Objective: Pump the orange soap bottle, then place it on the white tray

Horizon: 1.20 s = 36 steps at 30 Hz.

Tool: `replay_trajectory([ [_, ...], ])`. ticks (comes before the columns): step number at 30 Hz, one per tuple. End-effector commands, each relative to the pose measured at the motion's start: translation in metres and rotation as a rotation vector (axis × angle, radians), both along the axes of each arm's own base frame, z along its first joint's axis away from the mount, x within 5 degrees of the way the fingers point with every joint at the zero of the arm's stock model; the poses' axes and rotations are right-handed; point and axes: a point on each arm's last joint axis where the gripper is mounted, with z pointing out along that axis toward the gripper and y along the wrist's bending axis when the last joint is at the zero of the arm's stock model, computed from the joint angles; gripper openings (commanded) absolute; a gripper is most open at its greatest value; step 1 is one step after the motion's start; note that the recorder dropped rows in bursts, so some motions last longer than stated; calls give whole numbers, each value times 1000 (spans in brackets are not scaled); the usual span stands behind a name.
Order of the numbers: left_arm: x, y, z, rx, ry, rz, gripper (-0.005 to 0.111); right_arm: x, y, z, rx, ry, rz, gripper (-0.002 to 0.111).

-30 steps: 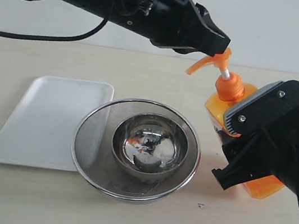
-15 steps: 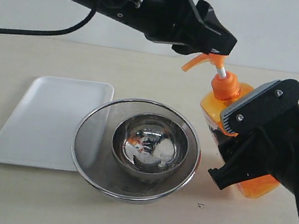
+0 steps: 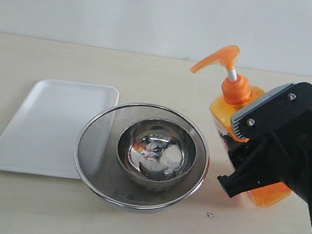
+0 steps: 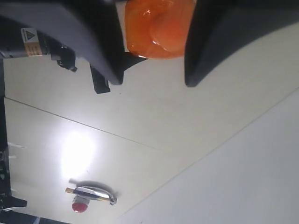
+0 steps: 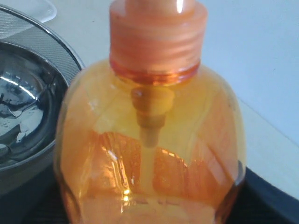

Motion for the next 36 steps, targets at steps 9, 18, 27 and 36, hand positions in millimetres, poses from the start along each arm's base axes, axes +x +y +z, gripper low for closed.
replay_trajectory([
  [9, -57, 49, 32, -49, -141, 57, 5, 4, 0, 13, 13, -92, -21, 1],
  [18, -91, 94, 13, -123, -225, 263, 5, 4, -1, 14, 34, -96, -35, 1],
  [27, -124, 136, -31, -189, -226, 434, 5, 4, -1, 14, 43, -90, -38, 1],
  [36, -144, 170, -78, -280, -195, 619, 5, 4, -1, 14, 53, -86, -41, 1],
])
